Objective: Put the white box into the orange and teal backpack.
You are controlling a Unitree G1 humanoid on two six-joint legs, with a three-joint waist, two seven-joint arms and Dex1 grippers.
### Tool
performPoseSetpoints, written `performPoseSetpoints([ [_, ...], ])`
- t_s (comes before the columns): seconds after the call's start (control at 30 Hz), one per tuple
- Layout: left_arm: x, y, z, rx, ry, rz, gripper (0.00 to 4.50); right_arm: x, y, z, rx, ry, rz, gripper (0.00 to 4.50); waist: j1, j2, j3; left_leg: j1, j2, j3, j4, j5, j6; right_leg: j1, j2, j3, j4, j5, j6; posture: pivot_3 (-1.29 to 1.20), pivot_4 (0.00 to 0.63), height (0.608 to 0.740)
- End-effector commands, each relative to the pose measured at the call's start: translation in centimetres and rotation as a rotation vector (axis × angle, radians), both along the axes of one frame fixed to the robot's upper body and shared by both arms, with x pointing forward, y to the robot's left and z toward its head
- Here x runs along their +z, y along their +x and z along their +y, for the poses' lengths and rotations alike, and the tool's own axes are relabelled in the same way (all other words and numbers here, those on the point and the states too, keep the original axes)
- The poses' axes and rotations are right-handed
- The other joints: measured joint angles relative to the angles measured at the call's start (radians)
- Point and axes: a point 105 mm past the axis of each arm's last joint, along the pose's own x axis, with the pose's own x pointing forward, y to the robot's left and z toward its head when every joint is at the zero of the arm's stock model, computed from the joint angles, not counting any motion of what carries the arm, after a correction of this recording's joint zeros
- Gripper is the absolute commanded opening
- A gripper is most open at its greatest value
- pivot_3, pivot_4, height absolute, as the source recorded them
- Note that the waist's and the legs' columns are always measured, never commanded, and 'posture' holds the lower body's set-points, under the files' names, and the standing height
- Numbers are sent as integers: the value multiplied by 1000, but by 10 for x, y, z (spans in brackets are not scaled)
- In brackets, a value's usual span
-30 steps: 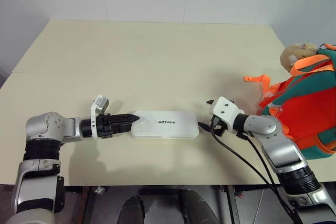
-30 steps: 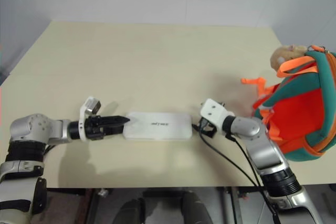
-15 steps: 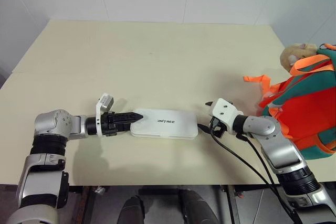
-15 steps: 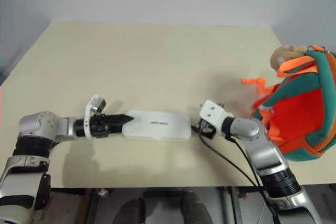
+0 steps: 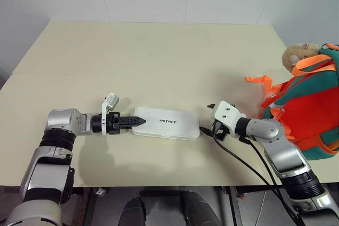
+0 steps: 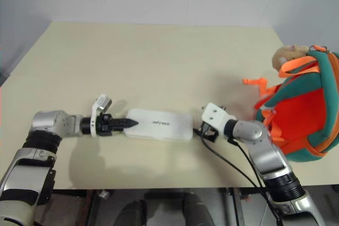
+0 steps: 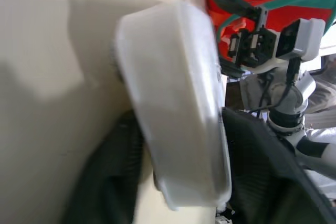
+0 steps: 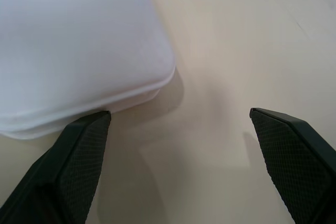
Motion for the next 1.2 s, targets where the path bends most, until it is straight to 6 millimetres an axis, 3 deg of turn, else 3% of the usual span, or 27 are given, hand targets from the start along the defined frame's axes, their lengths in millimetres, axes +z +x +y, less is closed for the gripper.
performPoseSetpoints([
  [0.03, 4, 5, 2, 20, 8, 0, 1398, 16, -3, -1, 0, 23, -62, 4500, 0, 0, 0, 0, 0, 0, 0, 0, 0, 0, 0, 0, 0, 0, 0, 0, 150, 740],
  [0.2, 13, 8, 3, 50, -41, 0, 1343, 27, -1, -5, -38, 72, -106, 4500, -2, 0, 0, 0, 0, 0, 0, 0, 0, 0, 0, 0, 0, 0, 0, 0, 150, 740],
  [0.33, 27, 8, 6, 86, -110, -9, 1335, 50, -2, -14, -129, 217, -197, 4500, -2, 0, 0, 0, 0, -1, -1, 0, 0, 0, 0, 0, 0, 0, 0, 0, 150, 740],
  [0.67, 62, 1, 10, 229, -343, -99, 1326, 72, -57, -34, -314, 532, -301, 4500, 9, 0, 0, -1, 0, -3, -4, -1, -2, -1, 0, -2, 2, -3, 0, 0, 150, 740],
  [0.87, 65, -3, -1, 266, -383, -108, 1325, 78, -78, -49, -532, 646, -386, 4500, 6, 0, 0, 0, 0, -4, -1, -1, -2, 1, 0, -2, 2, -2, 0, 0, 150, 740],
  [1.03, 66, -2, -8, 257, -382, -94, 1325, 71, -102, -60, -682, 740, -396, 4500, 6, 0, 0, 0, 0, -4, -2, -1, -3, 0, 0, -2, 2, -2, 0, 0, 150, 740],
  [1.2, 69, -1, -9, 248, -378, -91, 1325, 69, -110, -89, -876, 825, -457, 4500, 0, 0, 0, 0, 0, -4, -3, -1, -4, 0, 0, -2, 0, -2, -1, 0, 150, 740],
])
